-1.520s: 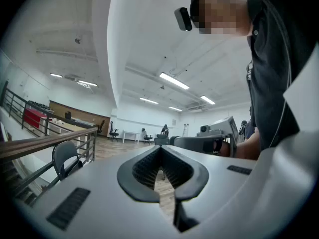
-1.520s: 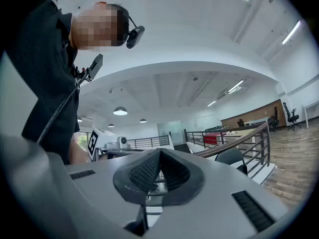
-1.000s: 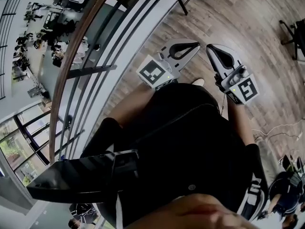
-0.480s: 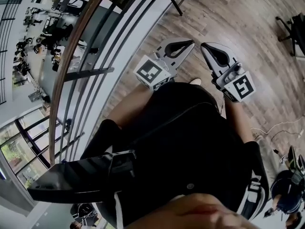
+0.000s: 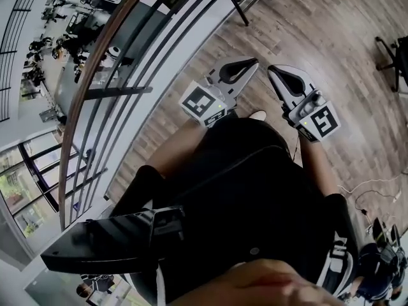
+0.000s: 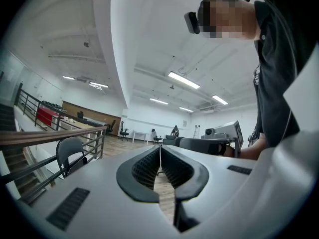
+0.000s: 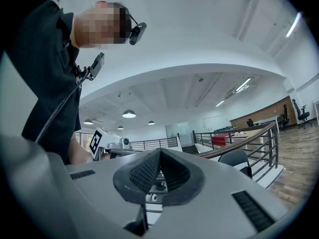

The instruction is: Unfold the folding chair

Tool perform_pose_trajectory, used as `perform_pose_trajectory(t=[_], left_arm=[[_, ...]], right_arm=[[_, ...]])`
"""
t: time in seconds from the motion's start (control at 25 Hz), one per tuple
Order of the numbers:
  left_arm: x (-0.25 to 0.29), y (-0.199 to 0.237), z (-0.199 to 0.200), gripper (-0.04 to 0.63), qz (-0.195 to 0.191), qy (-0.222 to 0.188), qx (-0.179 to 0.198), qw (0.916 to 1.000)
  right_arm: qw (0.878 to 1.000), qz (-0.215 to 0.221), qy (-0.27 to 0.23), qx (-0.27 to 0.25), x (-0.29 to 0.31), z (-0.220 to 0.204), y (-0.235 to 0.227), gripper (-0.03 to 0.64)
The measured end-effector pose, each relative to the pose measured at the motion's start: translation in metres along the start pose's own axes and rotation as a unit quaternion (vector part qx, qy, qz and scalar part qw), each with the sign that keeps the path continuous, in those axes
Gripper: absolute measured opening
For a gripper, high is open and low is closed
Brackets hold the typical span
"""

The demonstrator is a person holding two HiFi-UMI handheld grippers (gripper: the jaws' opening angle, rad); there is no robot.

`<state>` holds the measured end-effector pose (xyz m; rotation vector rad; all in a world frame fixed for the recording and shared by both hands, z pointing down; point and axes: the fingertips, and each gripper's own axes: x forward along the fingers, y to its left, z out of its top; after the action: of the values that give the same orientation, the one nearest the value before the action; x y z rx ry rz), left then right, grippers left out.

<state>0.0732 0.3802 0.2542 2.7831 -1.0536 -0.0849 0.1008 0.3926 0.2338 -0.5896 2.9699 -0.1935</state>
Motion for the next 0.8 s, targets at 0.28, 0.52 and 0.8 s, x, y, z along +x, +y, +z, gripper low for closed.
perform_pose_trajectory(t=[0.28,0.52,0.8], left_arm=[[-0.003,0.032,-0.002,0.005,0.011,0.009,0.01,0.9998],[-0.006,0.095,0.01,0.005,0.008,0.007,0.04,0.9991],[0.006,0.185,0.019,0.003,-0.011,0.002,0.039,0.9992]], right_arm=[[1.0,0.013,-0.007,0.015,0.034,-0.006,-0.015,0.006],[1.0,0.008,0.014,0.001,0.094,-0.011,-0.042,0.006],[1.0,-0.004,0.026,-0.014,0.172,-0.008,-0.094,0.006]])
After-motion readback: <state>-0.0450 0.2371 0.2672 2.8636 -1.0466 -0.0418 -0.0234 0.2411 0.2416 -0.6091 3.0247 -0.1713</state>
